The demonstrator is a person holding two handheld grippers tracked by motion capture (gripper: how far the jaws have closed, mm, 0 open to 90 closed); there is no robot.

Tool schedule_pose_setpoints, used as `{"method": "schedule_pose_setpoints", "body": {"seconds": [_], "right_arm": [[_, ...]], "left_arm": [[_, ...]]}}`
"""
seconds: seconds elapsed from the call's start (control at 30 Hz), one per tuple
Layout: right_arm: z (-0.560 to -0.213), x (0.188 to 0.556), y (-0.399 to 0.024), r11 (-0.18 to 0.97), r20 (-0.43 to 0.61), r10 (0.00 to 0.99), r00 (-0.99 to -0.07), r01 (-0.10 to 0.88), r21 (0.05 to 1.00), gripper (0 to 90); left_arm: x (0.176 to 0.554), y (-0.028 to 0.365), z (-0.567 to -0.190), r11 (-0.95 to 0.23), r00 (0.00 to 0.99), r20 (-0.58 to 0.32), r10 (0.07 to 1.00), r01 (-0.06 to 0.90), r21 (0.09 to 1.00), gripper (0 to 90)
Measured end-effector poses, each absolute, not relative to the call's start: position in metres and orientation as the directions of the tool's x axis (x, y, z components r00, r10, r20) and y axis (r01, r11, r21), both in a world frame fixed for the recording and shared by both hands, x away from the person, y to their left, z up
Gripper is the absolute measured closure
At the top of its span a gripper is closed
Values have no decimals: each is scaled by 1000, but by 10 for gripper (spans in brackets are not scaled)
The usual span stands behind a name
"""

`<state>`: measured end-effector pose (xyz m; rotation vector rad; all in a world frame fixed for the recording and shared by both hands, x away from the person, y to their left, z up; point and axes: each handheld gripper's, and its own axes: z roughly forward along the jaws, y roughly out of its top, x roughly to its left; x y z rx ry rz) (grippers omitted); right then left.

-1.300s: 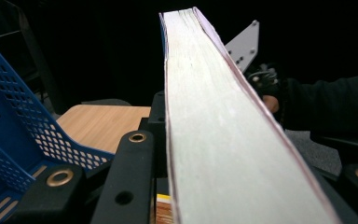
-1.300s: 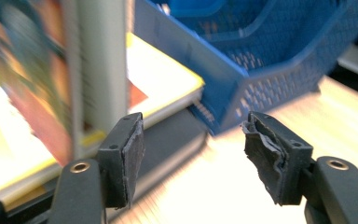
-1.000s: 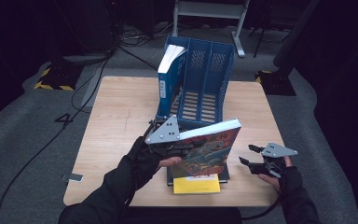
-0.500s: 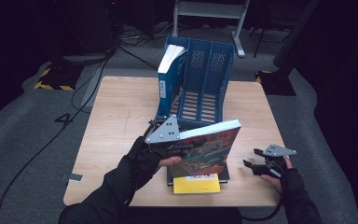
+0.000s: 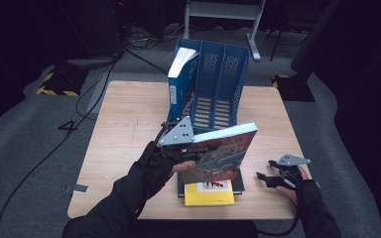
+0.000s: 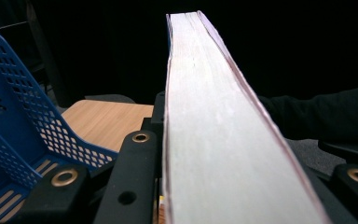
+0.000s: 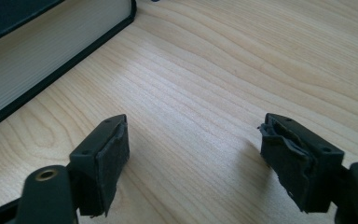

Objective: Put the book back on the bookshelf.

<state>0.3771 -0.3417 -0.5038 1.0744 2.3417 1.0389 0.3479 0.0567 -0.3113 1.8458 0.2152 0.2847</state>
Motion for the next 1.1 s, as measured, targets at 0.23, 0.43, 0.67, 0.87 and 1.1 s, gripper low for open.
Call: {"method": "schedule_pose_setpoints", "body": {"seconds": [0.23,0.43,0.67,0.87,1.1], "right_arm": [[-504,379,-342,431,-6,768,-641,510,744,216],[-504,379,-342,432,-7,768,-640,511,743,215],[-504,379,-342,431,-8,769,-640,509,745,213],[-504,379,-342,432,-8,769,-640,510,744,213],[-504,379,-342,430,-6,770,-638,512,744,212]], "left_arm": [[353,46,-303,-288,952,83,295,6,958,734],[361,42,-290,-281,946,90,311,1,960,735],[370,41,-276,-279,930,111,350,-10,960,735],[383,47,-269,-270,910,112,399,0,963,735],[397,55,-261,-256,885,109,452,12,967,735]]}}
